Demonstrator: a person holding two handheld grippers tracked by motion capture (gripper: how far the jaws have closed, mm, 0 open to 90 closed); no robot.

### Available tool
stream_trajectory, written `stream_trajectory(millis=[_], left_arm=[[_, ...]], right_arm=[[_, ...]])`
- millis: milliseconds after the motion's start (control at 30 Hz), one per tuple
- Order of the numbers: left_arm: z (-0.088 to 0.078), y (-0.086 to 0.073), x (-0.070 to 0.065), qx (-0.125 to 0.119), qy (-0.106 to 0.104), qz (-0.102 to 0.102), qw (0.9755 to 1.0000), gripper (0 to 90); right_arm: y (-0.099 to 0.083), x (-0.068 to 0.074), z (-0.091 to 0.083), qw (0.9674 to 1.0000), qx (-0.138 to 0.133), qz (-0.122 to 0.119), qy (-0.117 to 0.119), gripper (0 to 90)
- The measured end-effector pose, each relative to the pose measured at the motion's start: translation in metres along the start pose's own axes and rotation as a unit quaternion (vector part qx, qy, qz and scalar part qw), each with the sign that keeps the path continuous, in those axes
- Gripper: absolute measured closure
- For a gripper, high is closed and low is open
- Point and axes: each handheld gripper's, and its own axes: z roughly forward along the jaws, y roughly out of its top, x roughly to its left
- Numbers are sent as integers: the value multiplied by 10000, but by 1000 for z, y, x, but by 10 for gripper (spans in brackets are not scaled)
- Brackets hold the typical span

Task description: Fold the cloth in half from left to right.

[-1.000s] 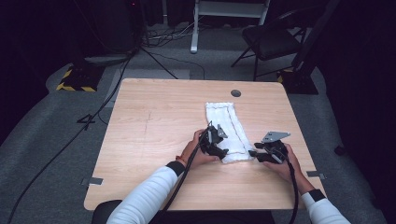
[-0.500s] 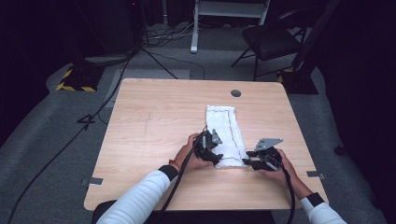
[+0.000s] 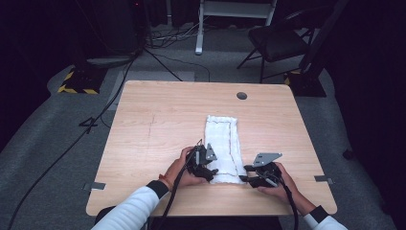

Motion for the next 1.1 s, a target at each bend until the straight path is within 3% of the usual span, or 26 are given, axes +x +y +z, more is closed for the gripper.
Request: stream_trajectory(millis=[200, 300, 433, 500, 633, 867, 933, 1100], left_arm=[[-11, -14, -6, -8, -59, -43, 10000, 234], [-15, -21, -3, -78, -236, -126, 9996, 234], [-21, -22, 5, -197, -350, -193, 9990, 232], [-23, -20, 11, -223, -254, -269, 9991, 209], [-30, -19, 27, -387, -252, -492, 9977, 201], [-28, -7, 62, -403, 279, -692, 9964, 196], [-23, -1, 76, -416, 472, -803, 9948, 199], [-9, 12, 103, -446, 590, -1082, 9914, 211]], right_arm=[[3, 11, 3, 9999, 20, -71, 76, 456], [5, 15, 4, 9997, 53, -195, 135, 423], [9, 9, -4, 9998, -116, -164, 31, 411], [13, 0, -9, 9997, -241, -32, -103, 410], [23, -24, -17, 9977, -498, 100, -454, 413], [47, -62, -13, 9934, -787, 290, -782, 432], [54, -71, -6, 9935, -682, 325, -850, 436], [70, -92, 14, 9930, -554, 350, -978, 452]])
